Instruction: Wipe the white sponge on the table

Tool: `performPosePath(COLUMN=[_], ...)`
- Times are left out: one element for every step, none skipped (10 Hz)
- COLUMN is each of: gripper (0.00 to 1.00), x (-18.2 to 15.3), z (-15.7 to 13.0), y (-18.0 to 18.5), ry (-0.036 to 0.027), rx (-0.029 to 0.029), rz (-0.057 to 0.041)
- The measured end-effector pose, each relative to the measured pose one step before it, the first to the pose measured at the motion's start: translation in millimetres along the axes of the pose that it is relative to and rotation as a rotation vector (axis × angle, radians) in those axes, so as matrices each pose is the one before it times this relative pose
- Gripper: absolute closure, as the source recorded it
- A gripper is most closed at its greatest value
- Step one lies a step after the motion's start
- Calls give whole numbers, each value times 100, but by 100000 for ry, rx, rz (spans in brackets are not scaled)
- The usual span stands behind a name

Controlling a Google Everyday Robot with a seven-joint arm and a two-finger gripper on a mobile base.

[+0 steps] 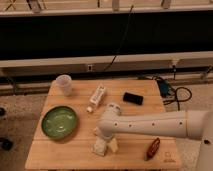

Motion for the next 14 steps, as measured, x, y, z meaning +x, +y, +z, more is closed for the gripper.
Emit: performPosePath(gripper=[20, 20, 20, 20, 20, 20, 20, 20, 20, 20, 20, 20, 20, 20], x=[-13, -29, -62, -37, -23, 0, -1, -42, -95, 0, -30, -14, -123, -64], z=[-13, 53, 100, -20, -90, -56, 2, 84, 80, -92, -49, 12, 164, 16], y=[-4, -27, -61, 0, 35, 23, -2, -60, -74, 41, 1, -8, -129, -15], ry=[-31, -173, -244, -110, -83, -23, 2, -192, -190, -56, -42, -94, -340, -120], rx=[-9, 104, 186, -6, -11, -50, -8, 40, 7, 18, -22, 16, 202, -11], rz=[-10, -18, -63, -66, 37, 50, -9, 28, -145, 170, -79, 38, -180, -67])
